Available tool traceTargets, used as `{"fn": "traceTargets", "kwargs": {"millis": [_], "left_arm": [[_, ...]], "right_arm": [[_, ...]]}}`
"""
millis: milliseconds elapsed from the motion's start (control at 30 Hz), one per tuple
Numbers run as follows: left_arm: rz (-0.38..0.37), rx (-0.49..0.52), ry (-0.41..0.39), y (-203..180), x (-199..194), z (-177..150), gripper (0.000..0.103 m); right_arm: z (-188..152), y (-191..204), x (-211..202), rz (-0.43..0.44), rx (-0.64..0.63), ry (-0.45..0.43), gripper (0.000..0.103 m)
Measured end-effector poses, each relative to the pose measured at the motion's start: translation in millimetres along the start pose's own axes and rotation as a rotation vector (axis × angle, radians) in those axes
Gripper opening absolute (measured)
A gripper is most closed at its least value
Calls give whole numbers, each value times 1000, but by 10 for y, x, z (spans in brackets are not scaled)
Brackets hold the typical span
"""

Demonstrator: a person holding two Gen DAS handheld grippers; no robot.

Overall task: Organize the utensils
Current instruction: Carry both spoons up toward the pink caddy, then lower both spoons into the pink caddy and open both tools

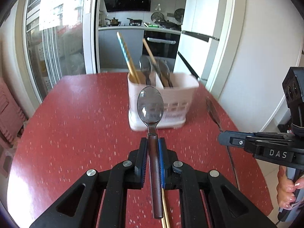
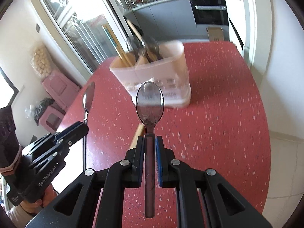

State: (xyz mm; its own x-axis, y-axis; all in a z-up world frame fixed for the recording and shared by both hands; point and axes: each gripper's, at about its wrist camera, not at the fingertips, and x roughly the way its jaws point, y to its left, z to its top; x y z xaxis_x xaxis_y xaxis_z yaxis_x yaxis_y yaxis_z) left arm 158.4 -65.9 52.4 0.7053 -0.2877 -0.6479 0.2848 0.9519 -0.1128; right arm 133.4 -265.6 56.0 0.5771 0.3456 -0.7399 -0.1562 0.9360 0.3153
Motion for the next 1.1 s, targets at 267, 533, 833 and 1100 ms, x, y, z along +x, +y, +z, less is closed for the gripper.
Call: {"fn": "traceTargets", "kwargs": {"millis": [267,533,833,1100], "left_arm": [[5,-40,-91,131,113,561,41],[12,-102,-194,282,294,1073,41],[-4,-164,-255,401,710,1453,41],[77,-143,-315,349,1080,1296,41]], "right_arm": [[539,61,-100,23,-35,-132,12],[1078,62,-26,46,-45,-251,12],[1531,25,150,39,-67,-394,12],[1568,-15,556,-34,-133,-452,12]]}}
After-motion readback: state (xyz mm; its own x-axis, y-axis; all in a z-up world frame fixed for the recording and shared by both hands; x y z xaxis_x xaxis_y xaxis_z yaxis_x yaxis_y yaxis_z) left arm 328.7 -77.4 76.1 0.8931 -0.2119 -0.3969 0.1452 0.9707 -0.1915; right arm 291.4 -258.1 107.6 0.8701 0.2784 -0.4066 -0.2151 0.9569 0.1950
